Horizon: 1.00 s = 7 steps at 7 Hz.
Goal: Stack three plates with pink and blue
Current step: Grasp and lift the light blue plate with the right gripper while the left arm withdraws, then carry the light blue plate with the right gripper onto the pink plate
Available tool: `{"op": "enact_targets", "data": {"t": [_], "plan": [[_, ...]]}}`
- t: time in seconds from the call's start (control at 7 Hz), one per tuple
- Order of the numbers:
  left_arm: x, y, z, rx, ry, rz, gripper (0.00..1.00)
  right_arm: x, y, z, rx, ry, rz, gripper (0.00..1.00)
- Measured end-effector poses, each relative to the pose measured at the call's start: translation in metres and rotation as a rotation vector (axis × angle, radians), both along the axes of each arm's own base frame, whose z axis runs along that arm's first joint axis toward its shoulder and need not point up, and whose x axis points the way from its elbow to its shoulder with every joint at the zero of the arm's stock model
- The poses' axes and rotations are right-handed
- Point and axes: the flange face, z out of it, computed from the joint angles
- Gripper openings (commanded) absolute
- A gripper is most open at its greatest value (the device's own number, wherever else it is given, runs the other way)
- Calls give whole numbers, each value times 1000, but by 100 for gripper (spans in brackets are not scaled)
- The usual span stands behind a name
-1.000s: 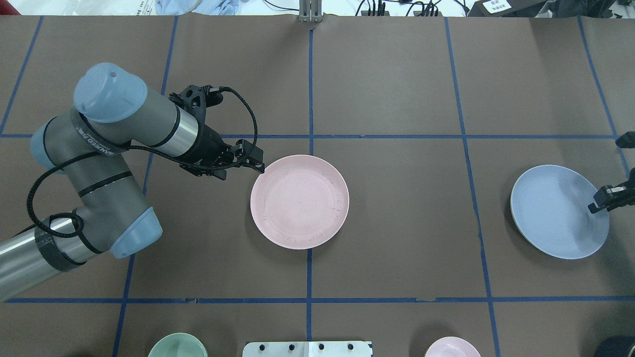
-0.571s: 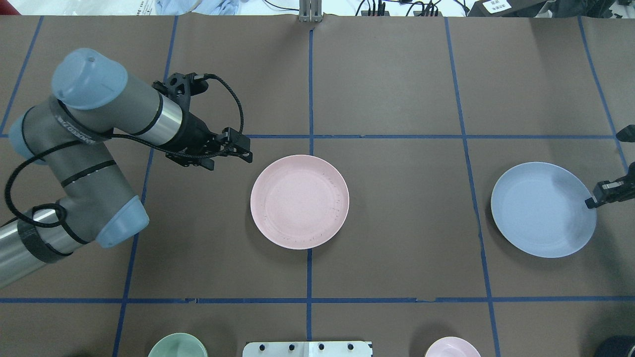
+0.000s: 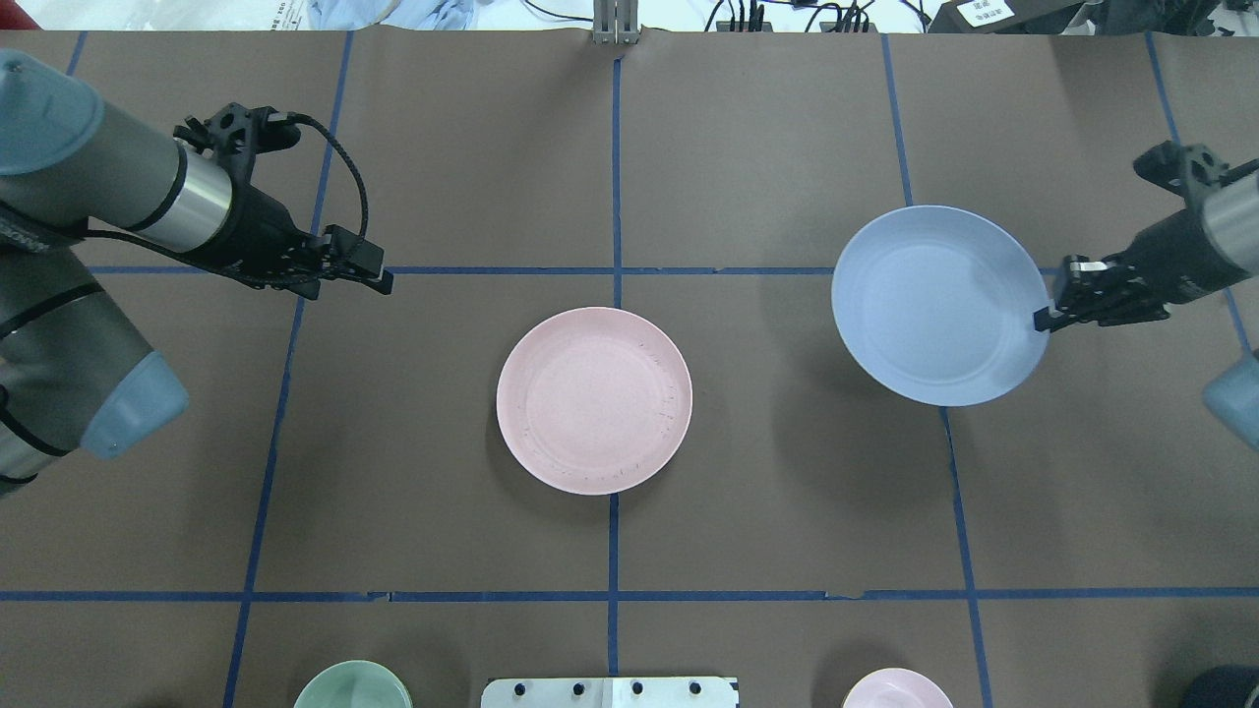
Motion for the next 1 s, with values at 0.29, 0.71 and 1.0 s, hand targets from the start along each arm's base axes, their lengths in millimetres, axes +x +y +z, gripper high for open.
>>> {"op": "enact_targets", "data": {"t": [0.29,0.71,1.0], "plan": [[-46,-13,40,58,-57,-1,100,-131,20,-109,-79,-40,51,0],[-70,-21,61,82,-105,9,100,-243,85,-168,-103,-52,62,0],[-71,-21,61,83,-107,9,100,-256,92,-172,-110,-48,54,99]]}}
